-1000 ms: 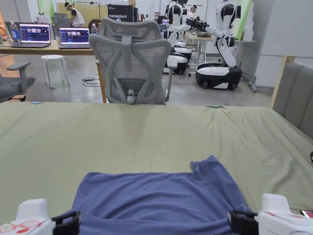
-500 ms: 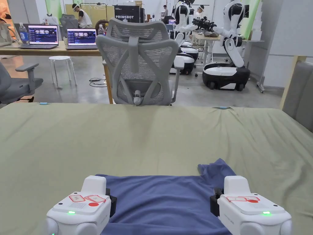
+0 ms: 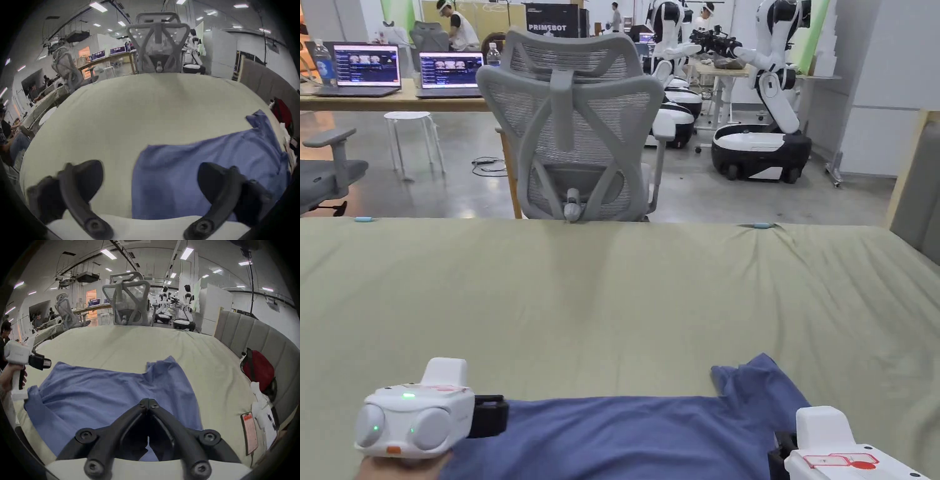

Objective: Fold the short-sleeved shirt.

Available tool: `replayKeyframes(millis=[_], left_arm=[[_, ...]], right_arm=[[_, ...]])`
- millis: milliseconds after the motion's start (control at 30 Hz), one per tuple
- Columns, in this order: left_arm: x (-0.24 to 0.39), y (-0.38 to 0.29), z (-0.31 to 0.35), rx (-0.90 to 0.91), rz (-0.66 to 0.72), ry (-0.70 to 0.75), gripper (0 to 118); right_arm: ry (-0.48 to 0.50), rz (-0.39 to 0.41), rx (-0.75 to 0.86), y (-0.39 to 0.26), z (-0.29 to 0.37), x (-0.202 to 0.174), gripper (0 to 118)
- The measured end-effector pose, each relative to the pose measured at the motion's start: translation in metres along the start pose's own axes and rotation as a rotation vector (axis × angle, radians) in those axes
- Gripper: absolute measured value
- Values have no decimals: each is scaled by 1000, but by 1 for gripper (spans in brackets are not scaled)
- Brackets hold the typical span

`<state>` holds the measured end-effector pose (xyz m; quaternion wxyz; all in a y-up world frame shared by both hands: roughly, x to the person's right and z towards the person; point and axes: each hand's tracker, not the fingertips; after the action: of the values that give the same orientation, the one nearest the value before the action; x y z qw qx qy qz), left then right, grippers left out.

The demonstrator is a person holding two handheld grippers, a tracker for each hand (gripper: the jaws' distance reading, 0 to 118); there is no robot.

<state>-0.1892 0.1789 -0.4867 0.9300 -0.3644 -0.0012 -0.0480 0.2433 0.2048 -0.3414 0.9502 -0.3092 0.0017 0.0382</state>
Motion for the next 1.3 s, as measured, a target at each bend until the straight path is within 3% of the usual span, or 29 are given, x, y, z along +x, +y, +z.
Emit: replayKeyframes(millis=[67, 167, 233, 267, 300, 333, 367, 400, 433, 467, 500, 567, 633, 667, 700, 733, 767, 833, 1000, 1167, 1300], left_arm=[[0, 6, -27, -63, 21, 6, 94], [4, 5, -58, -143, -3, 7, 89], [14, -3, -63, -204, -28, -109, 71], [13, 0, -54, -164, -35, -49, 69], [10, 5, -45, -160, -40, -82, 52], [9, 8, -34, -155, -19, -111, 6], [9, 9, -24, -112, -3, -120, 2], [11, 10, -11, -53, 7, -96, 2], [11, 11, -1, -24, -1, -104, 2], [11, 12, 4, -12, -5, -105, 2], [14, 12, 11, -11, -17, -110, 2], [19, 11, 18, -13, -27, -111, 2], [18, 10, 19, -10, -27, -119, 2], [18, 9, 20, -9, -28, -118, 2], [15, 8, 17, -13, -30, -114, 2], [10, 8, 13, -17, -29, -112, 2], [8, 7, 15, -20, -27, -112, 2], [3, 5, 27, -4, -21, -118, 2], [-6, -6, 95, 110, 2, -150, 2], [-22, -56, 171, 151, 16, -190, 2], [-23, -118, 180, 50, 17, -222, 2]], right_arm=[[-29, 8, -9, 3, -8, 12, 0], [-86, 56, -34, 9, -31, 34, 0], [-114, 92, -58, 17, -47, 47, 0], [-115, 87, -67, 22, -52, 52, 0], [-110, 79, -82, 28, -63, 61, 0], [-103, 63, -96, 33, -75, 69, 1], [-90, 51, -93, 37, -85, 74, 2], [-46, 23, -68, 44, -91, 78, 14], [-25, 10, -62, 48, -103, 82, 61], [-24, 2, -117, 52, -116, 84, 100], [-24, -5, -203, 55, -133, 85, 118], [-5, -23, -170, 57, -153, 86, 101], [-18, -34, -287, 54, -170, 83, 93], [7, -56, -326, 52, -168, 82, 72], [67, -91, -358, 48, -167, 84, 33], [86, -107, -376, 46, -162, 85, 5], [38, -87, -325, 47, -149, 83, 2], [55, -166, -225, 41, -137, 94, 2], [22, -71, -22, 40, -13, 88, 2], [8, -4, 0, -4, 85, 75, 2], [-11, 19, -84, -67, 108, 61, 2]])
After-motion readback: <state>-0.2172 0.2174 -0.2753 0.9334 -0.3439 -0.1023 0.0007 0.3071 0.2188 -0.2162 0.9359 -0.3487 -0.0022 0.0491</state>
